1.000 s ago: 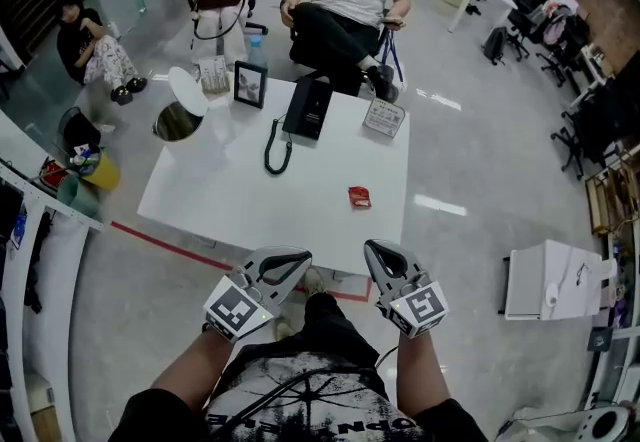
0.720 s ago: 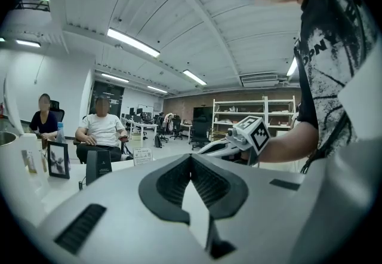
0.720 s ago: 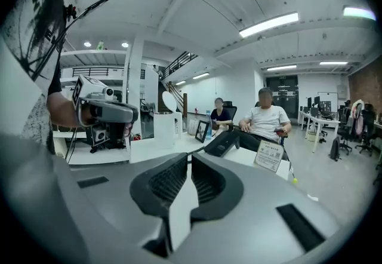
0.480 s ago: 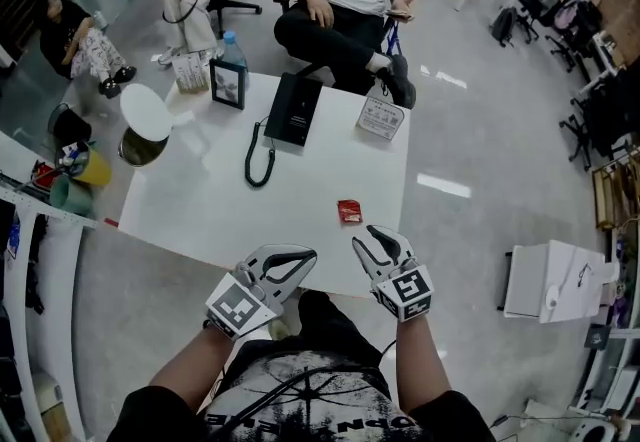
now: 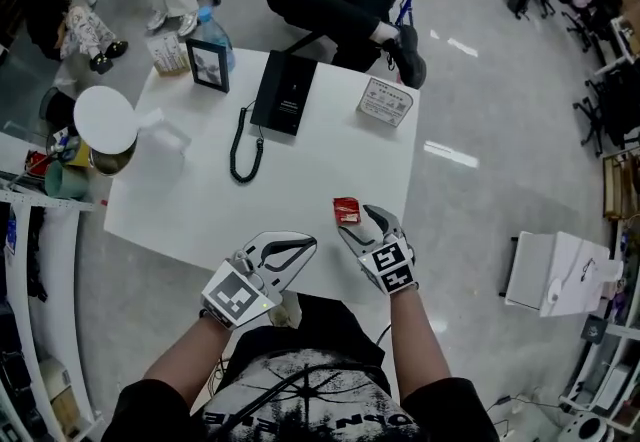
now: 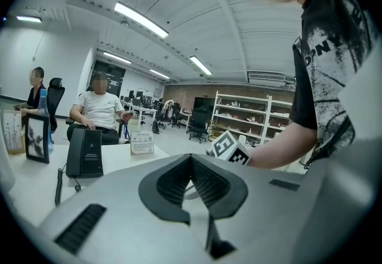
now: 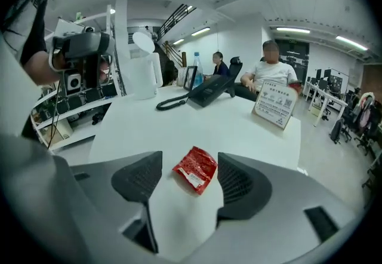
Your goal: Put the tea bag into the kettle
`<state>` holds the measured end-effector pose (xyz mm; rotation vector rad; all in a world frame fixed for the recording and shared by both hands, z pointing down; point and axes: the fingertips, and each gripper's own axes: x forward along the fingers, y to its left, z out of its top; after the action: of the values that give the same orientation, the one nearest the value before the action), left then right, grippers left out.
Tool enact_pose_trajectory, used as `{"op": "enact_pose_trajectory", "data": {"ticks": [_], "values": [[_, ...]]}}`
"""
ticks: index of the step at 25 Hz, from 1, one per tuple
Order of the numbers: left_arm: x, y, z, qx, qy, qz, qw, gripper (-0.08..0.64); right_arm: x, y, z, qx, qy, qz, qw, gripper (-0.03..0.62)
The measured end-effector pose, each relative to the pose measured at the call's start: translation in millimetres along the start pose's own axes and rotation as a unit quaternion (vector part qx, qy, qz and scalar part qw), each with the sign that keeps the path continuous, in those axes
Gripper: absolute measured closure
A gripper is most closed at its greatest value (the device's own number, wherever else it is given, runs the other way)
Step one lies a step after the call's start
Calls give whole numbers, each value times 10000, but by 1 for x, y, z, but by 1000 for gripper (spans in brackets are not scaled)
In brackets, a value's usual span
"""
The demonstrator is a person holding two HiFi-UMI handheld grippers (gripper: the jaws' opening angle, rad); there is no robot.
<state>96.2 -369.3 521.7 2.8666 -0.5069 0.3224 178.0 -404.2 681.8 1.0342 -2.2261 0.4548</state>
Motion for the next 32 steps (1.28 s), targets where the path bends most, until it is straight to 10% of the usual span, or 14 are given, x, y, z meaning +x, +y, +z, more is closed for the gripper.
{"op": "enact_pose_trajectory", "data": {"ticks": [19,25,32], "values": [[14,27,-26,-421,162,186,9988,552,41,-11,-18,-366,581,418,9968,257],[12,27,-28,-445,160,216,9986,552,37,-14,-15,-499,523,203,9972,487],[5,28,-26,-462,121,315,9984,552,38,-13,-11,-459,339,211,9981,535]]}}
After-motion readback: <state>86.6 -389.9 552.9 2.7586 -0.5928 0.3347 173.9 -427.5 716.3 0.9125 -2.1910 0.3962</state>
